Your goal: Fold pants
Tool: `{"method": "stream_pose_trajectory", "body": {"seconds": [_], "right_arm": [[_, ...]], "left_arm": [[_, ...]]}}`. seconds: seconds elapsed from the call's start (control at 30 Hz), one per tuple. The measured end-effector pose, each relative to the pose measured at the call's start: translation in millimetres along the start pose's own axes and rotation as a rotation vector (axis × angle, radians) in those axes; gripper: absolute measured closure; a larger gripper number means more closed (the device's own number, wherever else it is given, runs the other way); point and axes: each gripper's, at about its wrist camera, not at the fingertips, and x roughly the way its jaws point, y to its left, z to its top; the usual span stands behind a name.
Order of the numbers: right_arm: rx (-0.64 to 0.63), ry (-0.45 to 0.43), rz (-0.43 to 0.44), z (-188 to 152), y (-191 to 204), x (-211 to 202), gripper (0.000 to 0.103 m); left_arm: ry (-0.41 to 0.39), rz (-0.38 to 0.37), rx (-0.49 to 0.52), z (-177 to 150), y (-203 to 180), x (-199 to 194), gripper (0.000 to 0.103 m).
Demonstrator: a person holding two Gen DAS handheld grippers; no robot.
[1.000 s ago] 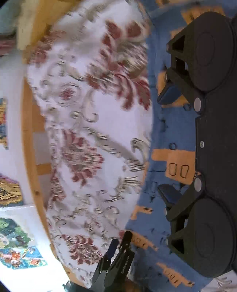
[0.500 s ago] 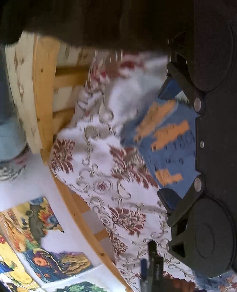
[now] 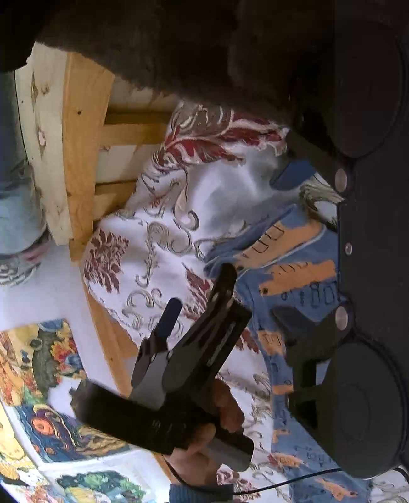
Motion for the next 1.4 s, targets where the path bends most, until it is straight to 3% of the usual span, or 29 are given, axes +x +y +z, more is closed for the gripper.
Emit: {"method": "stream_pose_trajectory", "body": {"seconds": [0.07, 0.23, 0.3, 0.47, 0.53, 0.63, 0.7, 0.8, 0.87, 0.9, 0.93, 0.97, 1.0, 1.07, 1.2, 1.27, 1.4], "right_arm": [[-0.024, 0.015, -0.045, -1.3, 1.7, 4.0, 0.038], [-0.080, 0.069, -0.082, -4.4, 9.3, 12.5, 0.051], [-0.064, 0.092, -0.073, -4.6, 7.3, 16.5, 0.054], [0.001, 0.079, -0.115, -5.1, -2.0, 17.9, 0.080], [0.002, 0.083, -0.129, -6.1, -2.5, 19.4, 0.086], [-0.005, 0.088, -0.128, -6.8, -2.0, 20.8, 0.089], [0.009, 0.082, -0.113, -6.7, -3.8, 19.3, 0.092], [0.026, 0.059, -0.075, -6.7, -6.5, 13.8, 0.095], [0.026, 0.044, -0.051, -6.1, -4.7, 8.6, 0.096], [0.023, 0.038, -0.042, -5.9, -3.6, 6.2, 0.096], [0.020, 0.036, -0.040, -5.5, -2.5, 5.1, 0.096], [0.018, 0.039, -0.041, -5.2, -1.7, 5.1, 0.096], [0.018, 0.041, -0.043, -4.3, -1.2, 5.2, 0.096], [0.018, 0.043, -0.045, -3.8, -0.6, 4.9, 0.096], [0.013, 0.057, -0.065, -3.2, 0.7, 7.1, 0.093], [-0.006, 0.084, -0.098, -3.7, 2.4, 13.7, 0.080], [-0.041, 0.110, -0.110, -7.0, 8.8, 22.5, 0.067]], "left_arm": [[0.010, -0.017, 0.021, 2.0, -1.2, 10.4, 0.005], [-0.001, -0.037, 0.074, 1.1, -3.1, 12.4, 0.011], [0.004, -0.066, 0.070, 0.8, -2.6, 10.3, 0.021], [0.002, -0.107, 0.060, -0.3, -4.3, 7.1, 0.037], [0.001, -0.112, 0.064, -1.1, -6.1, 7.9, 0.043], [-0.006, -0.122, 0.086, -1.6, -10.7, 6.4, 0.058], [-0.008, -0.144, 0.089, -2.2, -12.8, 4.4, 0.075], [-0.012, -0.147, 0.084, -3.8, -14.1, 1.5, 0.078], [-0.015, -0.149, 0.059, -5.2, -12.7, -1.6, 0.076], [-0.014, -0.151, 0.035, -6.0, -10.6, -4.3, 0.067], [-0.015, -0.145, 0.010, -6.9, -8.1, -7.1, 0.052], [-0.016, -0.119, -0.018, -8.4, -5.3, -10.7, 0.020], [-0.025, -0.087, -0.049, -10.7, -2.6, -16.0, 0.007], [-0.040, -0.080, -0.101, -13.4, 3.7, -27.6, 0.008], [0.011, -0.155, -0.245, -12.5, 17.0, -39.5, 0.008], [0.039, -0.185, -0.304, -12.5, 20.0, -38.7, 0.008], [0.120, -0.266, -0.460, -8.3, 22.3, -25.6, 0.008]]}}
